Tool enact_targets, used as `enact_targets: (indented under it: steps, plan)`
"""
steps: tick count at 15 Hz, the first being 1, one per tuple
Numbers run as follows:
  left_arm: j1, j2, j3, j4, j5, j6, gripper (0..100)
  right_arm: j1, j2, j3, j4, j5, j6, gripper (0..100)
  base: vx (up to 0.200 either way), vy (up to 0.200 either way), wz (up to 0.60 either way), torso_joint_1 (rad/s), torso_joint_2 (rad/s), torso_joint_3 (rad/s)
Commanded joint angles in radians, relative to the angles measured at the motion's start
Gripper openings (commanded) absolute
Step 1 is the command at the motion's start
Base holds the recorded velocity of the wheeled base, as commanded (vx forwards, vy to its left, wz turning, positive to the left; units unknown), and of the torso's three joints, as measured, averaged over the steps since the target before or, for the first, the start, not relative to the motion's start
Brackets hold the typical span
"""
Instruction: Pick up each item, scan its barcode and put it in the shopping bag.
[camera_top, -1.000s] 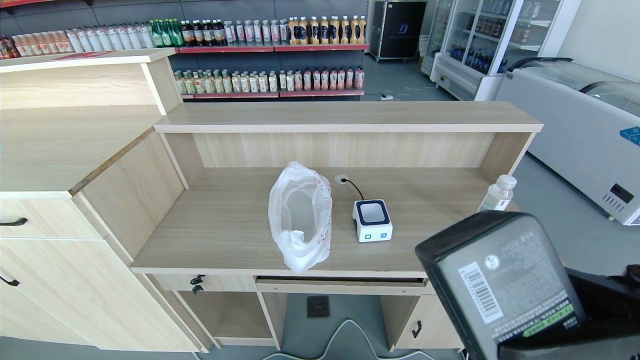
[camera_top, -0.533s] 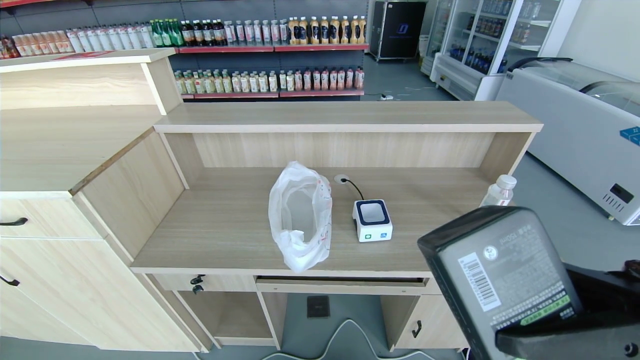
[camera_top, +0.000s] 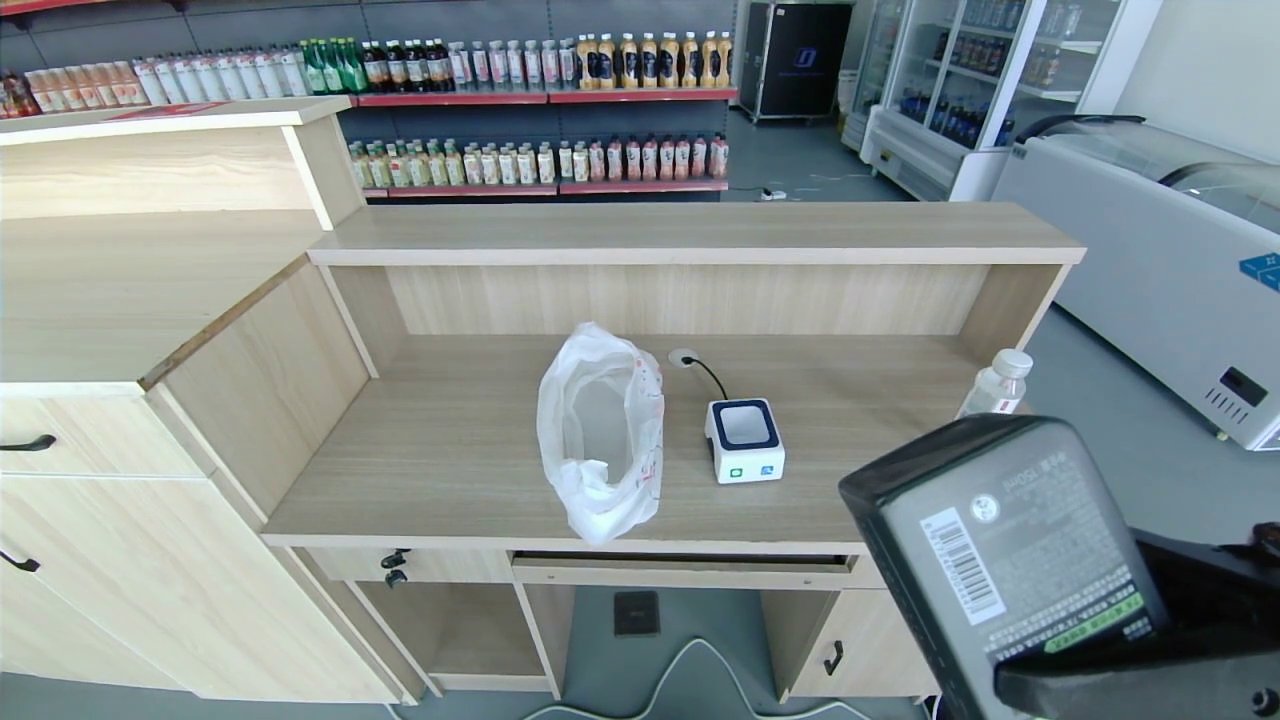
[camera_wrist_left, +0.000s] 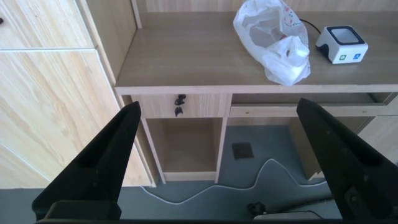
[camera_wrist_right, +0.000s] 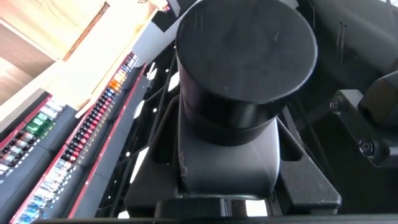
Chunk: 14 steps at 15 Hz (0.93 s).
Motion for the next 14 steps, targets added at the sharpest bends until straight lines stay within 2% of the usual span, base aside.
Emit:
enact_targets:
  steps: [1,2,3,4,5,6,7,8,10,14]
  plan:
    - [0.000,0.000,0.000,-0.001,0.000,0.000,100,0.001,-0.003,0.001,0.002,0.000,0.005,0,0.000,0.000,0.00,0.000,0.00,0.000]
    - [0.000,0.000,0.000,-0.001,0.000,0.001,100,-0.030,-0.011,-0.012,0.013,-0.003,0.084,0,0.000,0.000,0.00,0.000,0.00,0.000]
    - [0.000,0.000,0.000,-0.001,0.000,0.000,100,-0.158,-0.012,-0.010,0.034,-0.023,0.277,0,0.000,0.000,0.00,0.000,0.00,0.000]
    - [0.000,0.000,0.000,-0.001,0.000,0.000,100,-0.315,-0.024,0.004,0.076,-0.058,0.443,0,0.000,0.000,0.00,0.000,0.00,0.000]
    - [0.000,0.000,0.000,0.001,0.000,0.000,100,-0.481,-0.061,0.007,0.177,-0.078,0.630,0,0.000,0.000,0.00,0.000,0.00,0.000]
    - [0.000,0.000,0.000,-0.001,0.000,0.000,100,-0.674,-0.100,0.007,0.314,-0.075,0.789,0,0.000,0.000,0.00,0.000,0.00,0.000]
    - [0.000,0.000,0.000,-0.001,0.000,0.001,100,-0.858,-0.133,0.001,0.418,-0.058,0.894,0,0.000,0.000,0.00,0.000,0.00,0.000]
    - [0.000,0.000,0.000,-0.001,0.000,0.001,100,-0.998,-0.149,-0.010,0.466,-0.010,1.009,0,0.000,0.000,0.00,0.000,0.00,0.000]
    - [0.000,0.000,0.000,-0.001,0.000,0.000,100,-1.134,-0.146,-0.013,0.478,0.056,1.145,0,0.000,0.000,0.00,0.000,0.00,0.000]
    - [0.000,0.000,0.000,-0.001,0.000,0.001,100,-1.198,-0.141,-0.013,0.478,0.059,1.323,0,0.000,0.000,0.00,0.000,0.00,0.000]
